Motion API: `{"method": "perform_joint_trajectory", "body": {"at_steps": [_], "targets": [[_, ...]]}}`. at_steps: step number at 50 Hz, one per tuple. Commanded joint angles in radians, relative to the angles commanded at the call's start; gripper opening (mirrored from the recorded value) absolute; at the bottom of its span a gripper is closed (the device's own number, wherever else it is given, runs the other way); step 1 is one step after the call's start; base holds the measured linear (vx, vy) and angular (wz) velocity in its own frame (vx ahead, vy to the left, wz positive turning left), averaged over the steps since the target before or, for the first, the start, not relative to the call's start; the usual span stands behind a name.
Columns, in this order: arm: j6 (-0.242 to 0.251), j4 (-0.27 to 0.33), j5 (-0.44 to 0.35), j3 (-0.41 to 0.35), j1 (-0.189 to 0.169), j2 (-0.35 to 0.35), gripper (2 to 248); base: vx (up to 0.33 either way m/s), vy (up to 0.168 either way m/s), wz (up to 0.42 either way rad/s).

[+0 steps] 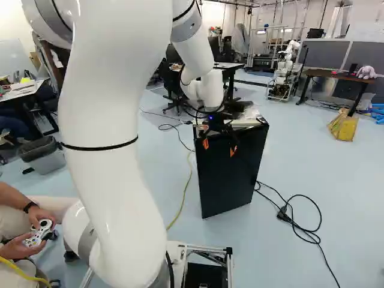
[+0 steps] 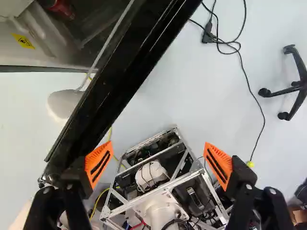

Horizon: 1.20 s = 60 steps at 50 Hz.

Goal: Grab a drink from the fridge

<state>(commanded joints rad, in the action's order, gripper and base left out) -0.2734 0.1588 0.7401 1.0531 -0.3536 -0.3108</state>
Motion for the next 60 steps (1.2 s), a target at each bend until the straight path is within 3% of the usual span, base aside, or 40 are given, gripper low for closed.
{"method": "perform_joint_trajectory", "body": {"at_steps": [60], "targets": [[0.000, 0.000, -0.007, 0.122, 0.072, -0.089, 247, 0.000, 0.000, 0.000]]}}
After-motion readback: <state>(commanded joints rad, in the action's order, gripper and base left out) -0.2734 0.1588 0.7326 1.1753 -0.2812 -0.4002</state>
